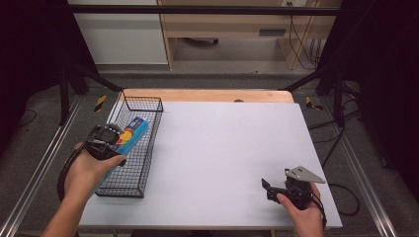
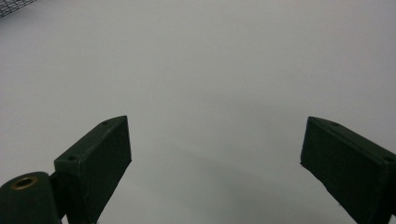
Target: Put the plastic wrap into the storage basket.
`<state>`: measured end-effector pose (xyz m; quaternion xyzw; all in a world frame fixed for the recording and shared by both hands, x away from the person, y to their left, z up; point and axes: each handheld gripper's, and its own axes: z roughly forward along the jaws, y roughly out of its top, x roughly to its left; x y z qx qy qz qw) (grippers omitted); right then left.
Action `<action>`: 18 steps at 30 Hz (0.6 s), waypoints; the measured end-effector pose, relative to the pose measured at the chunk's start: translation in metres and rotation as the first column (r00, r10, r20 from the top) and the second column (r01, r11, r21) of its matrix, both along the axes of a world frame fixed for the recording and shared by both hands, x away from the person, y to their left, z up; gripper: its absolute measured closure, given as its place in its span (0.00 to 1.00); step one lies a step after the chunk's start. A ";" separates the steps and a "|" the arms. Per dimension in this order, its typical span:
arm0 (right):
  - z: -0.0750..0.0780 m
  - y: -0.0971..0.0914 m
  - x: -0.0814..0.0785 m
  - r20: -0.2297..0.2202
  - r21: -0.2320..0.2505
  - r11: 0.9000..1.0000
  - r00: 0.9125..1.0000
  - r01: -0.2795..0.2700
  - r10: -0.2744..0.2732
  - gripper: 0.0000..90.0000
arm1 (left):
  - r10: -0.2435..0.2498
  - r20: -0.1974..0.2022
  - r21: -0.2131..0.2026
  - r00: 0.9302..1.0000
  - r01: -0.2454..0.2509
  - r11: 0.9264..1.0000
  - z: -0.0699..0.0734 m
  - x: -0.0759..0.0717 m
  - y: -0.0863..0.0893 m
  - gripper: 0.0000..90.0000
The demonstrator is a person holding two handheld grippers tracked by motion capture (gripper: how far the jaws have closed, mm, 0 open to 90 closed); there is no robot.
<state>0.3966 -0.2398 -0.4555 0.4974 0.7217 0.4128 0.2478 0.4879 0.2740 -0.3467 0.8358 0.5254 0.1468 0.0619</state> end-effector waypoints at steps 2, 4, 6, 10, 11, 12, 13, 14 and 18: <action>0.000 0.000 0.000 0.000 0.000 1.000 1.000 -0.001 0.001 0.10 | 0.004 -0.005 0.002 1.000 -0.004 1.000 0.000 0.001 0.000 0.35; 0.000 0.000 0.000 -0.002 0.000 1.000 1.000 -0.002 0.002 0.10 | 0.010 -0.013 0.009 1.000 -0.010 1.000 -0.002 0.003 0.000 0.36; 0.000 0.000 0.000 -0.001 0.001 1.000 1.000 -0.001 0.001 0.10 | 0.011 -0.016 0.013 1.000 -0.011 1.000 -0.002 0.005 -0.001 0.35; 0.000 -0.001 0.000 0.000 0.004 1.000 1.000 -0.002 0.002 0.10 | 0.014 -0.024 0.022 1.000 -0.013 1.000 -0.003 0.008 -0.002 0.36; 0.000 -0.001 0.000 0.000 0.004 1.000 1.000 -0.002 0.002 0.10 | 0.014 -0.024 0.022 1.000 -0.013 1.000 -0.003 0.008 -0.002 0.36; 0.000 -0.001 0.000 -0.001 0.003 1.000 1.000 -0.003 0.003 0.10 | 0.014 -0.024 0.023 1.000 -0.014 1.000 -0.003 0.009 -0.003 0.35; 0.000 -0.001 0.000 -0.001 0.004 1.000 1.000 -0.003 0.003 0.10 | 0.016 -0.022 0.019 1.000 -0.016 1.000 -0.003 0.010 -0.003 0.35; 0.000 -0.001 0.000 -0.001 0.004 1.000 1.000 -0.003 0.003 0.10 | 0.016 -0.022 0.019 1.000 -0.016 1.000 -0.003 0.010 -0.003 0.36; 0.000 0.000 0.000 -0.003 0.004 1.000 1.000 -0.002 0.002 0.10 | 0.016 -0.029 0.026 0.999 -0.015 1.000 -0.005 0.011 -0.004 0.35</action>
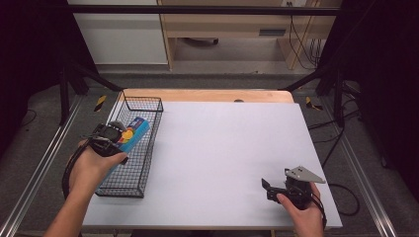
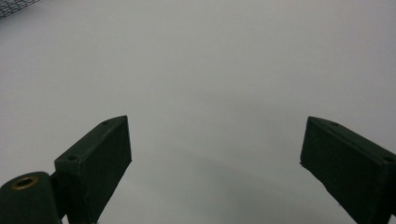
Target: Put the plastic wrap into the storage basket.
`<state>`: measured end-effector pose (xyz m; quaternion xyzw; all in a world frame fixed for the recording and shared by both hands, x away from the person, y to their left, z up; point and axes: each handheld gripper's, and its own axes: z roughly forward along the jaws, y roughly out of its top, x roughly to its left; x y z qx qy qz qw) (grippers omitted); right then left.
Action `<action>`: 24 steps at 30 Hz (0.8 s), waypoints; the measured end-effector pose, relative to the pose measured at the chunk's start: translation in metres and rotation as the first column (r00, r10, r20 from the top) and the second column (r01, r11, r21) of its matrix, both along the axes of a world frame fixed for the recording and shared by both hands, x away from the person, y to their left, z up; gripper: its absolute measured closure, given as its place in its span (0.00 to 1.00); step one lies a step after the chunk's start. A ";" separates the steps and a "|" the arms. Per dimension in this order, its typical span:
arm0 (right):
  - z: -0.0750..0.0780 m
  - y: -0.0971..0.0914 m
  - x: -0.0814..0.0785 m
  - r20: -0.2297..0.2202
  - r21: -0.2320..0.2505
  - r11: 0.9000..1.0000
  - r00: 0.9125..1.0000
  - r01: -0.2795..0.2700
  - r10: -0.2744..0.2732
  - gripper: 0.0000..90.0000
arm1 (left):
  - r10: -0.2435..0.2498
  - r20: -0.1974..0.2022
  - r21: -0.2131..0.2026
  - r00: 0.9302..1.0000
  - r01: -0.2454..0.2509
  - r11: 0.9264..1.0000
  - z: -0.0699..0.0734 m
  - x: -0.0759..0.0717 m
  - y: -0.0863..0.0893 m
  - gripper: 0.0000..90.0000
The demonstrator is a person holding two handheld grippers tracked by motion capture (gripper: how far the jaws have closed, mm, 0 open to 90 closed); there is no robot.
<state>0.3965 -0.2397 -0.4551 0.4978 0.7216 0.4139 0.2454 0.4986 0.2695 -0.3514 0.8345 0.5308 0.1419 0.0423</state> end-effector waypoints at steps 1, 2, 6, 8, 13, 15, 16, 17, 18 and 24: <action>0.000 0.000 0.000 -0.001 0.000 1.000 1.000 -0.002 0.002 0.10 | 0.001 -0.004 0.003 1.000 -0.001 1.000 -0.001 0.001 0.000 0.35; 0.000 0.000 0.000 -0.001 0.001 1.000 1.000 -0.002 0.002 0.10 | 0.005 -0.005 0.001 1.000 -0.005 1.000 -0.002 0.001 0.001 0.35; 0.000 0.000 0.000 -0.001 0.003 1.000 1.000 -0.003 0.003 0.10 | 0.009 -0.012 0.008 1.000 -0.009 1.000 -0.004 0.004 0.002 0.35; 0.000 -0.001 0.000 0.000 0.003 1.000 1.000 -0.004 0.004 0.10 | 0.017 -0.024 0.009 1.000 -0.017 1.000 -0.007 0.005 0.002 0.35; -0.001 0.000 0.001 -0.002 0.002 1.000 1.000 -0.005 0.005 0.10 | 0.009 -0.042 0.018 0.999 -0.009 1.000 -0.010 0.009 -0.001 0.35; -0.001 0.000 0.001 -0.004 0.000 1.000 1.000 -0.005 0.005 0.10 | 0.006 -0.049 0.026 0.999 -0.005 1.000 -0.011 0.011 -0.002 0.35; -0.001 0.000 0.001 -0.004 0.000 1.000 1.000 -0.005 0.005 0.10 | 0.008 -0.050 0.026 0.999 -0.006 1.000 -0.012 0.011 -0.002 0.35; -0.001 0.000 0.001 -0.004 -0.001 1.000 1.000 -0.008 0.008 0.10 | 0.012 -0.058 0.025 0.998 -0.011 1.000 -0.013 0.014 -0.002 0.35; -0.001 0.000 0.001 -0.006 0.002 1.000 1.000 -0.007 0.007 0.10 | 0.012 -0.064 0.027 0.998 -0.010 1.000 -0.013 0.015 -0.002 0.35; -0.002 0.000 0.001 -0.011 0.003 1.000 1.000 -0.009 0.009 0.10 | 0.004 -0.086 0.046 0.996 0.000 0.999 -0.018 0.021 -0.006 0.35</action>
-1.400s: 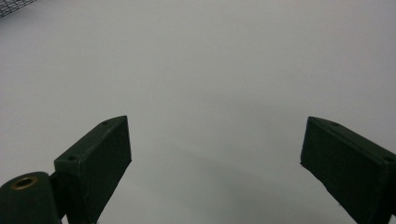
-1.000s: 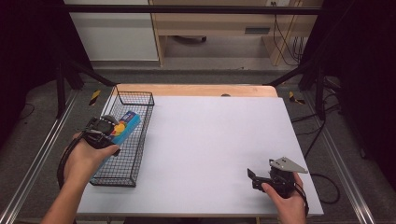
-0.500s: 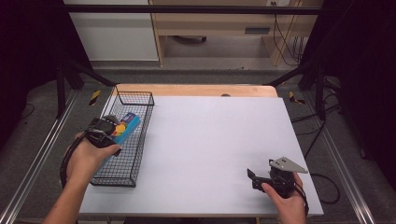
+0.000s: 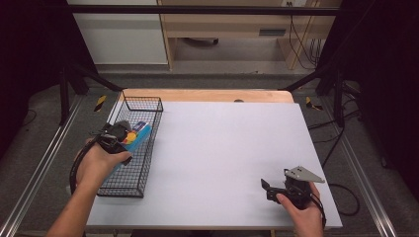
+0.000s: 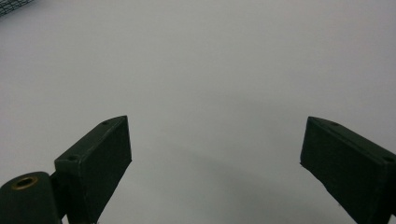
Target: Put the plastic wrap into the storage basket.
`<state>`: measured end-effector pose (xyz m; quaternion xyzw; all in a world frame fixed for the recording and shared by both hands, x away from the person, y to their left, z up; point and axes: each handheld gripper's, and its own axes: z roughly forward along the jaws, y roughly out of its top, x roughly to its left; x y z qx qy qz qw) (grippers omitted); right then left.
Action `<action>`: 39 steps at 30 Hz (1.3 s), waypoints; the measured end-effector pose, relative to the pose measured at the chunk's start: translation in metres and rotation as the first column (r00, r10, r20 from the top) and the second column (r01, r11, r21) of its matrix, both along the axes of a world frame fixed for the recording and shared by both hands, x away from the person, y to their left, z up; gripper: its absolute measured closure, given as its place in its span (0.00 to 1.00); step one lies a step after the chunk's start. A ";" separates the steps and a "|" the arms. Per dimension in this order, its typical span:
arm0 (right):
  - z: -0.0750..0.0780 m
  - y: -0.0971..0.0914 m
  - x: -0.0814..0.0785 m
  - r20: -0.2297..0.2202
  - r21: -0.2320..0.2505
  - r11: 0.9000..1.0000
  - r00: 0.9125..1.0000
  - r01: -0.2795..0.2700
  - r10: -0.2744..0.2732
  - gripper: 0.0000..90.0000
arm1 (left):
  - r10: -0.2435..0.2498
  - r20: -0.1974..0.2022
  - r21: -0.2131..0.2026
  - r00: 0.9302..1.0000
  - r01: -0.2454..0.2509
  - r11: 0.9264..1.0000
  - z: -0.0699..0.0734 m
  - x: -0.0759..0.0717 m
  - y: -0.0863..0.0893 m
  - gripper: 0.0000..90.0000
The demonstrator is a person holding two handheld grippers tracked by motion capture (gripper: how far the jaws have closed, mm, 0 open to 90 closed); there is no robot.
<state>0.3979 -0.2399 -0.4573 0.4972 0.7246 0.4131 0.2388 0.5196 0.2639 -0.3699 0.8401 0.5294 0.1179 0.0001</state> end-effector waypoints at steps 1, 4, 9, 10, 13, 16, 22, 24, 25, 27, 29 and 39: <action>0.000 0.000 0.000 0.000 0.000 1.000 1.000 0.000 0.000 0.10 | -0.002 -0.013 0.004 1.000 0.002 1.000 0.000 0.001 -0.001 0.35; 0.000 0.000 0.000 0.000 0.001 1.000 1.000 0.000 0.000 0.10 | 0.007 -0.026 0.009 1.000 -0.007 1.000 -0.004 0.004 -0.003 0.35; 0.000 0.000 0.000 0.001 -0.001 1.000 1.000 -0.003 0.003 0.10 | 0.011 -0.045 0.006 0.999 -0.010 1.000 -0.010 0.006 -0.002 0.35; 0.000 0.000 0.000 0.001 0.000 1.000 1.000 -0.002 0.002 0.10 | 0.010 -0.055 0.008 0.998 -0.009 1.000 -0.011 0.006 -0.003 0.35; 0.000 0.000 0.000 0.002 -0.001 1.000 1.000 -0.003 0.003 0.10 | 0.014 -0.068 0.014 0.998 -0.013 1.000 -0.014 0.007 -0.003 0.35; 0.001 0.001 0.000 0.002 0.000 1.000 1.000 -0.005 0.005 0.10 | 0.012 -0.079 0.017 0.997 -0.010 1.000 -0.018 0.008 -0.004 0.35; 0.001 0.000 0.000 0.001 -0.001 1.000 1.000 -0.006 0.006 0.10 | 0.014 -0.082 0.029 0.997 -0.011 1.000 -0.020 0.008 -0.005 0.35; 0.001 0.000 0.000 0.005 -0.003 1.000 1.000 -0.006 0.006 0.10 | 0.013 -0.087 0.033 0.996 -0.010 0.999 -0.021 0.008 -0.006 0.35; 0.001 0.000 0.000 0.004 -0.001 1.000 1.000 -0.005 0.005 0.10 | 0.014 -0.089 0.034 0.996 -0.011 0.999 -0.021 0.008 -0.006 0.35; 0.001 0.000 0.000 0.005 -0.003 1.000 1.000 -0.006 0.006 0.10 | 0.014 -0.091 0.036 0.996 -0.011 0.999 -0.021 0.009 -0.006 0.35; 0.001 0.001 0.000 0.002 -0.002 1.000 1.000 -0.007 0.007 0.10 | 0.015 -0.096 0.040 0.995 -0.011 0.999 -0.023 0.009 -0.006 0.35; 0.001 0.001 0.000 0.002 -0.003 1.000 1.000 -0.010 0.010 0.10 | 0.014 -0.101 0.044 0.995 -0.010 0.999 -0.023 0.009 -0.007 0.35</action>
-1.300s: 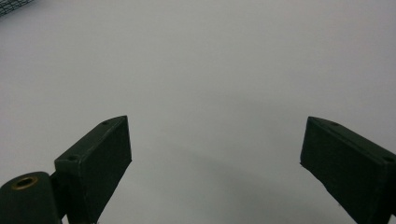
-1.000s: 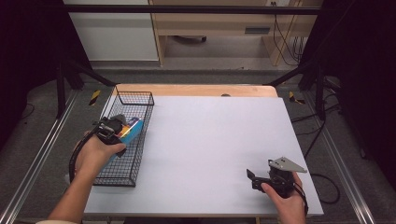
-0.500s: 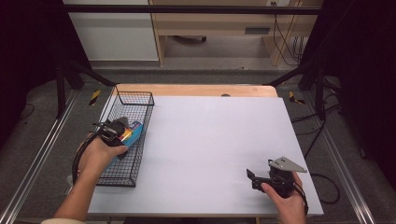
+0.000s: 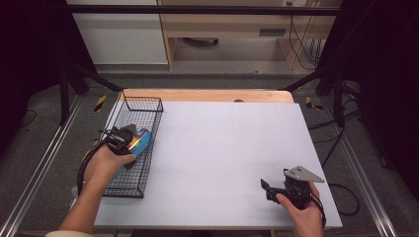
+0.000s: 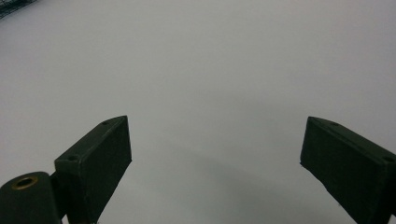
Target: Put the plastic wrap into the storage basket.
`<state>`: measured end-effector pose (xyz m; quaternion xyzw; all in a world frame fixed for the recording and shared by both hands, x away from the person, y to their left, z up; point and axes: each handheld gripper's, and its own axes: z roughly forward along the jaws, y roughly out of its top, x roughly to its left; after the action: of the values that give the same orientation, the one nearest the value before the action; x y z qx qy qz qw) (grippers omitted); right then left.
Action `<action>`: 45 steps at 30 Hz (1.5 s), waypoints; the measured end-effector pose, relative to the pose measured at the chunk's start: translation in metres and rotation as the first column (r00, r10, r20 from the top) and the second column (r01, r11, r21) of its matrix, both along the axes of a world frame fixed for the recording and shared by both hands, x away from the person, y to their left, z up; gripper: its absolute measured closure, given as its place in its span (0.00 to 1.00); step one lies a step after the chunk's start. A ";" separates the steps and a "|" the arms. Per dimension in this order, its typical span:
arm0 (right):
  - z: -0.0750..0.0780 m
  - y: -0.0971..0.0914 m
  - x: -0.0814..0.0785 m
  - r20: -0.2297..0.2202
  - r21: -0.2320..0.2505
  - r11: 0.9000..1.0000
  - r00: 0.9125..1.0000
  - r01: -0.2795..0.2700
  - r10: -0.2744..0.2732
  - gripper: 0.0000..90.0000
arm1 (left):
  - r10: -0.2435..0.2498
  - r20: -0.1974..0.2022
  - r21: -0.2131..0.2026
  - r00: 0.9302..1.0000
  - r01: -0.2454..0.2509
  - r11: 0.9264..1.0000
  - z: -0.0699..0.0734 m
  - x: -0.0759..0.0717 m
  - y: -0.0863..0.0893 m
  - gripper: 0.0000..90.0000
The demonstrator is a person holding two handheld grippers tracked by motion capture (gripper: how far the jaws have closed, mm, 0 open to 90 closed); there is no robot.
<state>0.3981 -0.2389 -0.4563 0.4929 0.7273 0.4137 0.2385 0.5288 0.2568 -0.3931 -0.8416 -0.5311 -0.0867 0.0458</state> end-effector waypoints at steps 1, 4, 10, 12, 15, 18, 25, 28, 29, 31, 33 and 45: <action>0.000 0.000 0.000 0.001 -0.001 1.000 1.000 -0.002 0.002 0.10 | -0.001 0.003 -0.002 1.000 0.001 1.000 0.000 0.000 0.000 0.35; 0.000 0.000 0.000 0.002 -0.003 1.000 1.000 -0.004 0.004 0.10 | -0.012 0.029 0.001 1.000 0.012 1.000 0.000 -0.003 0.000 0.35; 0.000 0.000 0.000 0.002 -0.005 1.000 1.000 -0.005 0.005 0.10 | -0.053 0.167 0.018 0.985 0.050 0.999 0.022 -0.012 -0.003 0.18; 0.000 0.000 0.000 0.002 -0.005 1.000 1.000 -0.005 0.005 0.10 | -0.061 0.205 0.014 0.977 0.059 0.998 0.028 -0.015 -0.004 0.17; 0.001 -0.001 0.000 0.004 -0.008 1.000 1.000 -0.004 0.004 0.10 | -0.073 0.303 -0.005 0.950 0.078 0.997 0.045 -0.025 -0.006 0.12; 0.001 -0.001 0.000 0.005 -0.011 1.000 1.000 0.000 0.000 0.10 | -0.081 0.378 -0.042 0.922 0.104 0.994 0.058 -0.036 -0.008 0.10; 0.001 -0.002 0.000 0.003 -0.010 1.000 1.000 0.002 -0.002 0.09 | -0.136 0.439 -0.086 0.888 0.192 0.978 0.075 -0.054 -0.028 0.09; 0.001 -0.003 0.000 0.007 -0.008 1.000 1.000 0.006 -0.006 0.09 | -0.164 0.452 -0.093 0.877 0.230 0.969 0.075 -0.060 -0.039 0.08; 0.001 -0.003 0.000 0.008 -0.008 1.000 1.000 0.007 -0.007 0.09 | -0.181 0.456 -0.098 0.871 0.251 0.963 0.074 -0.063 -0.044 0.08; 0.001 -0.003 0.000 0.004 -0.005 1.000 1.000 0.009 -0.009 0.09 | -0.201 0.457 -0.107 0.866 0.278 0.955 0.072 -0.067 -0.051 0.07; 0.001 -0.003 0.000 0.004 -0.005 1.000 1.000 0.008 -0.008 0.09 | -0.210 0.458 -0.109 0.864 0.289 0.951 0.070 -0.068 -0.055 0.07; 0.001 -0.004 0.000 0.005 -0.009 1.000 1.000 0.007 -0.007 0.09 | -0.293 0.458 -0.154 0.839 0.400 0.904 0.044 -0.075 -0.091 0.06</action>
<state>0.3981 -0.2427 -0.4554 0.4936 0.7268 0.4107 0.2439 0.4543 0.1654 -0.3492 -0.8839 -0.3724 -0.2089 -0.1909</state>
